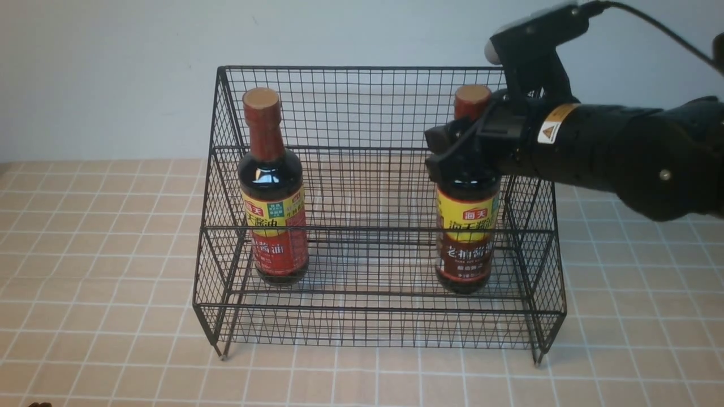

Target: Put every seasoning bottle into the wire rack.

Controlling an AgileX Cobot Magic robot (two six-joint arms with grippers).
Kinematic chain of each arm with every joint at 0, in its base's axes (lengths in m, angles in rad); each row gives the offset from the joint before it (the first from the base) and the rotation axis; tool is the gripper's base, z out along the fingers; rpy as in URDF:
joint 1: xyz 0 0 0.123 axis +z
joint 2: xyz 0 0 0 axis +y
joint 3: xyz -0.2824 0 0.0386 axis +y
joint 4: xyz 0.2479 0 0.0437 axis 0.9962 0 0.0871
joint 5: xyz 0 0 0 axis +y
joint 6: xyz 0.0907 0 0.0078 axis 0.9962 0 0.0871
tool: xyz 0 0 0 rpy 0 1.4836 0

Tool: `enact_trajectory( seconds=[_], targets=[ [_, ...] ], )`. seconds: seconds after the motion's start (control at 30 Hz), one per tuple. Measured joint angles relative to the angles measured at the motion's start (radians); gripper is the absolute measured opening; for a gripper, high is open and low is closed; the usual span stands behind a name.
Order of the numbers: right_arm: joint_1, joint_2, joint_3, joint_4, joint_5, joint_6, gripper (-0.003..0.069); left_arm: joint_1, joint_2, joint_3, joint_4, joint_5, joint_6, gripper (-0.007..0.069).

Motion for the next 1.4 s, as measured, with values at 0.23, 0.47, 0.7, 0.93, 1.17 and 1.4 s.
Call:
enact_trajectory(
  seconds=[0.23, 0.47, 0.7, 0.93, 1.17, 1.4],
  targets=[
    [0.000, -0.140, -0.001, 0.000, 0.059, 0.000, 0.0496, 0.000, 0.000, 0.000, 0.000, 0.000, 0.000, -0.0007],
    [0.000, -0.365, -0.001, -0.027, 0.195, 0.003, 0.0473, 0.000, 0.000, 0.000, 0.000, 0.000, 0.000, -0.0007],
    [0.000, -0.667, -0.004, -0.126, 0.477, 0.161, 0.0211, 0.000, 0.000, 0.000, 0.000, 0.000, 0.000, -0.0007],
    [0.000, -0.950, 0.035, -0.241, 0.645, 0.381, -0.0005, 0.000, 0.000, 0.000, 0.000, 0.000, 0.000, -0.0007],
    [0.000, -1.174, 0.245, -0.238, 0.542, 0.480, -0.0012, 0.000, 0.000, 0.000, 0.000, 0.000, 0.000, -0.0007],
    [0.000, -1.271, 0.408, -0.185, 0.433, 0.512, -0.0013, 0.000, 0.000, 0.000, 0.000, 0.000, 0.000, -0.0007]
  ],
)
